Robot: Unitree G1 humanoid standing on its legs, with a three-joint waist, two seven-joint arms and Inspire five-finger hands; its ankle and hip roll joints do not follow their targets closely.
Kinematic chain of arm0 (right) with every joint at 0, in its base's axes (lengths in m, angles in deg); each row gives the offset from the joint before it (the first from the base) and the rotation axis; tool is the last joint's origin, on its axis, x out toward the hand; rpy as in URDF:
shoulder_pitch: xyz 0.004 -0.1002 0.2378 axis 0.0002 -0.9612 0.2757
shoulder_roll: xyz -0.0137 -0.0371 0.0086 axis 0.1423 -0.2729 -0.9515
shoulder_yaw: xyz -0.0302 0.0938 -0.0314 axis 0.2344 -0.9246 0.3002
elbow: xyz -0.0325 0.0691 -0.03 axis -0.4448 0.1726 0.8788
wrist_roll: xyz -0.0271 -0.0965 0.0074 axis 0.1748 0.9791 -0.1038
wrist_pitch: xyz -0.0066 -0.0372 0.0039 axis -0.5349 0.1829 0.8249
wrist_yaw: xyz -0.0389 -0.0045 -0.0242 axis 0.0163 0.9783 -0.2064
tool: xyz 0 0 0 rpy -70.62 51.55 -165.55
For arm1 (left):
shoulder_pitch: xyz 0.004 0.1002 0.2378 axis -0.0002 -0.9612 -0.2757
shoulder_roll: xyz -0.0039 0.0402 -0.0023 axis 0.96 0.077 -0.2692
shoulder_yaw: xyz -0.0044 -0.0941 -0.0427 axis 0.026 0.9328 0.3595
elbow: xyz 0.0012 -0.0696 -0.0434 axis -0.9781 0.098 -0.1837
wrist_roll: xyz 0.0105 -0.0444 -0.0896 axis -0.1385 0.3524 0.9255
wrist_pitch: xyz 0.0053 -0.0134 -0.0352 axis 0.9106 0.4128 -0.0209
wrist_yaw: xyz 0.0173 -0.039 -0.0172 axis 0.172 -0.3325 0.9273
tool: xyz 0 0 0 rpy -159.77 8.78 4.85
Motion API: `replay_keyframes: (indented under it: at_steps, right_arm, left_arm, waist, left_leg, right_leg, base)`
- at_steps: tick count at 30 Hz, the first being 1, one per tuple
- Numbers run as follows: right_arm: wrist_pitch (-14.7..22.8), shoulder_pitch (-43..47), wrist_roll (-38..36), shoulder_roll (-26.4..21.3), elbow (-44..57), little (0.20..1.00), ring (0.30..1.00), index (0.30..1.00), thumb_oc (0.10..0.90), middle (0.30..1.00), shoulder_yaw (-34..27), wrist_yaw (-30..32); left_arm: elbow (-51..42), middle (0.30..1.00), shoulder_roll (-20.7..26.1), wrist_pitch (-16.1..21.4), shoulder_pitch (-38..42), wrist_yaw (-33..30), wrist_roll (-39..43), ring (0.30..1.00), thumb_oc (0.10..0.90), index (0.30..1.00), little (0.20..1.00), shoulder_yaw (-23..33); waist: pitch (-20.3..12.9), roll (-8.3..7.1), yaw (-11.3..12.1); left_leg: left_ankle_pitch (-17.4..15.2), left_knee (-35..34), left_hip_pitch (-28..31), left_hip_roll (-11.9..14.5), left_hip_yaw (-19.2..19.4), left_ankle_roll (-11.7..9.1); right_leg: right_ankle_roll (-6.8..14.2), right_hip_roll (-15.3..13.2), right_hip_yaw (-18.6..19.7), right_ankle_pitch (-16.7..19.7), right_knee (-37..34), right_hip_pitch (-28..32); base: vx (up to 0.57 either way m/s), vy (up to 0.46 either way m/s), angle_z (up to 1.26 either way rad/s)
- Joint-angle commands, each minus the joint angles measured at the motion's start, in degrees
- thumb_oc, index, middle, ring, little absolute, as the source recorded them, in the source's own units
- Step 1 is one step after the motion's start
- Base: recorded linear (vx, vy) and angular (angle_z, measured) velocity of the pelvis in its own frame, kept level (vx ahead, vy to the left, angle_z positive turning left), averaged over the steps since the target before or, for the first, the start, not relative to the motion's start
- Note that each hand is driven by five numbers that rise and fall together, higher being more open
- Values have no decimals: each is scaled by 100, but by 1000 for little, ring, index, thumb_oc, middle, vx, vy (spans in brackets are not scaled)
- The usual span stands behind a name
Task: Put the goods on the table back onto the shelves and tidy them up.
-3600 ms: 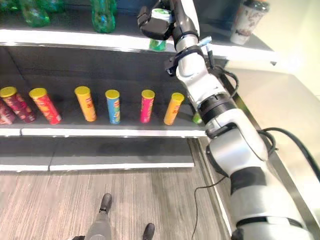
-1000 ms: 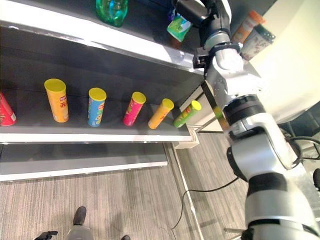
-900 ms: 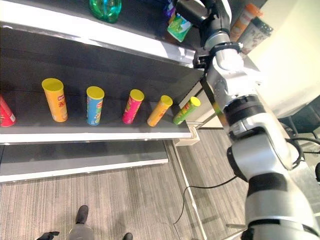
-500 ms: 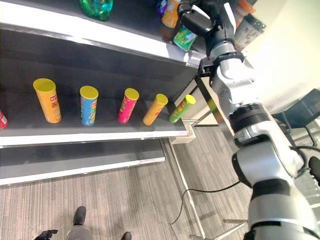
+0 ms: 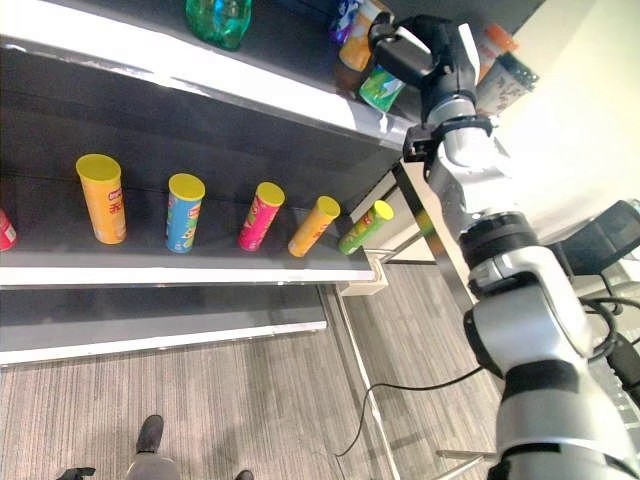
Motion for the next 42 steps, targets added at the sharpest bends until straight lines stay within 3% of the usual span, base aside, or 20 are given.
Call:
replay_keyframes:
  at_steps: [1,6,7,13,24,25,27,28,42]
  right_arm:
    - [602,495,94,-600,-337,300,300,300,400,300,-541,340]
    - [559,498,118,-584,-604,300,300,300,400,300,-603,375]
    - [428,499,211,-225,-838,300,300,300,400,300,-544,412]
    - [139,955,176,21,-1370,300,300,300,400,300,-301,411]
    - [110,956,97,-10,-1439,300,300,300,400,300,-335,371]
    - [110,955,97,-10,-1438,345,345,345,430,345,-336,371]
    - [117,933,98,-52,-1425,822,822,822,748,822,-331,360]
    - [116,922,107,-62,-1422,900,900,900,800,900,-327,359]
    - [109,1040,188,-155,-1437,900,900,900,800,900,-298,377]
  left_arm:
    - [253,900,213,60,31,-148,-180,900,800,900,900,43]
    - [270,900,214,61,28,-164,-166,900,800,900,900,30]
    - [36,900,154,32,641,-216,-195,900,800,900,900,-346]
    - [-168,900,-62,50,511,-121,55,900,800,900,900,-448]
    - [-215,900,-16,65,428,-111,-7,900,800,900,900,-450]
    - [-215,900,-15,65,428,-111,-7,900,800,900,900,-451]
    - [-217,900,-12,68,405,-96,0,900,800,900,900,-436]
    - [-220,900,-6,64,392,-96,-3,900,800,900,900,-430]
    - [-280,900,2,88,315,-108,-5,900,800,900,900,-398]
  waist:
    - [111,-150,152]
    - [135,-151,180]
    - [109,-96,128]
    - [32,-70,148]
    - [-14,-102,171]
    - [-13,-103,173]
    - [-7,-125,167]
    - [-6,-134,166]
    - [-5,-56,113]
  left_leg:
    - [-708,194,141,-103,10,145]
    - [-718,193,131,-104,3,142]
    - [-764,203,176,-95,45,155]
    - [-744,148,197,-101,43,178]
    - [-763,97,251,-162,12,199]
    - [-763,96,253,-162,13,199]
    - [-765,94,268,-164,23,199]
    - [-768,98,273,-163,29,202]
    - [-755,-8,377,-196,25,229]
  right_leg:
    - [183,-134,103,425,501,238]
    - [180,-129,99,420,468,242]
    - [197,-137,129,434,467,264]
    - [206,-137,162,507,423,250]
    - [230,-142,181,616,404,273]
    - [230,-142,182,616,403,274]
    - [236,-148,197,652,412,273]
    - [241,-150,211,674,416,270]
    - [244,-154,239,686,473,259]
  base:
    - [0,0,0]
    - [0,0,0]
    - [37,17,-2]
    - [24,9,-6]
    - [16,4,2]
    - [17,10,9]
    - [9,4,5]
    - [0,0,0]
    - [-2,6,-2]
